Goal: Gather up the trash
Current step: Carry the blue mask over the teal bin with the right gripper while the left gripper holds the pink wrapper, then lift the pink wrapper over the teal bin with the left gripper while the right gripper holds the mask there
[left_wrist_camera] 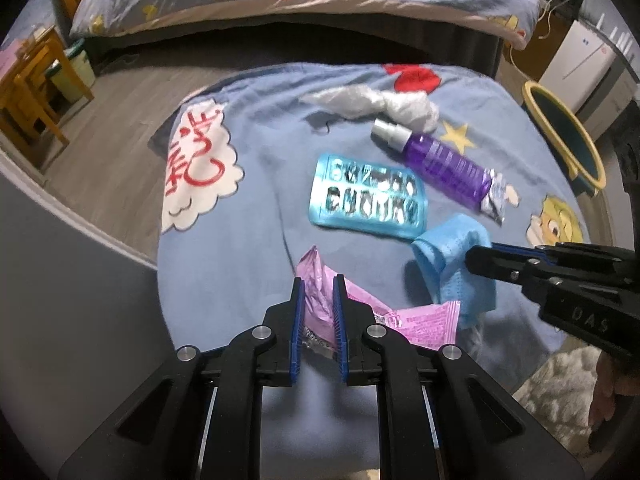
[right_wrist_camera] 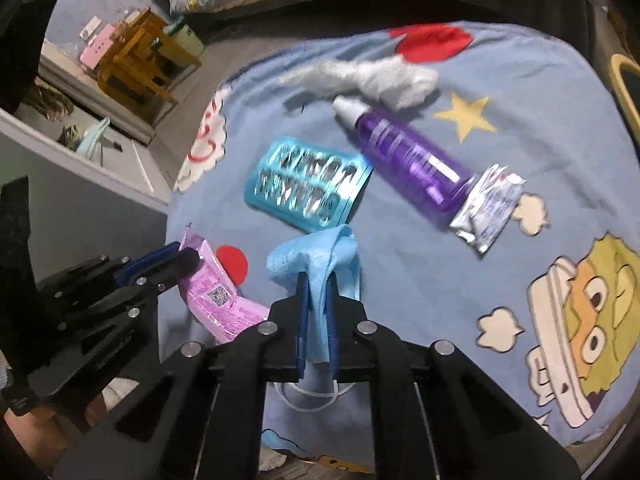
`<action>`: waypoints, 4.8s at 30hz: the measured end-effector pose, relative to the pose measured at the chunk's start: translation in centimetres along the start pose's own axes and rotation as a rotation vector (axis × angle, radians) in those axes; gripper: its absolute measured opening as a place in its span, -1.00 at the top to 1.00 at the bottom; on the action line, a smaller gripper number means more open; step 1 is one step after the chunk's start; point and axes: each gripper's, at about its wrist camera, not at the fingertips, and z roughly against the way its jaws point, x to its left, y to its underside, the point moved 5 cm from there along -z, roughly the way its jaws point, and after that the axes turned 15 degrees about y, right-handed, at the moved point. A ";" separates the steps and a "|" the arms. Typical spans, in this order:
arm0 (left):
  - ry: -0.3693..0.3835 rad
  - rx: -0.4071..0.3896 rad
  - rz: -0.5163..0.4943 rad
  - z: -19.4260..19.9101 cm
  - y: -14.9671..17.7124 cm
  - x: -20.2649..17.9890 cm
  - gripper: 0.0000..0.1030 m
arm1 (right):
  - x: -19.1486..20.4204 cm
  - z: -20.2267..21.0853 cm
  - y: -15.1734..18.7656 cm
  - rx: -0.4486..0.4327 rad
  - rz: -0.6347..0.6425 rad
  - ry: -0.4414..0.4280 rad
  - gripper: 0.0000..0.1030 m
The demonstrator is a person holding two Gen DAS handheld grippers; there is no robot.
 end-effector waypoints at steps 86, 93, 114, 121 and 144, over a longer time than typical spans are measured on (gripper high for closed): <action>0.258 -0.145 -0.440 -8.9 -15.9 -28.9 0.71 | -40.0 11.3 -9.5 -0.294 -0.565 0.287 0.85; 0.248 -0.026 -0.363 -12.6 -12.1 -25.6 0.14 | -39.7 11.0 -9.7 -0.290 -0.568 0.272 0.85; 0.178 0.027 -0.353 -16.2 -12.2 -25.7 0.72 | -39.4 11.2 -10.0 -0.298 -0.556 0.267 0.85; 0.185 -0.096 -0.408 -12.3 -16.1 -27.9 0.76 | -40.2 11.3 -9.6 -0.303 -0.595 0.252 0.85; 0.300 -0.100 -0.533 -16.9 -20.4 -38.2 0.00 | -44.3 9.7 -8.4 -0.271 -0.705 0.279 0.69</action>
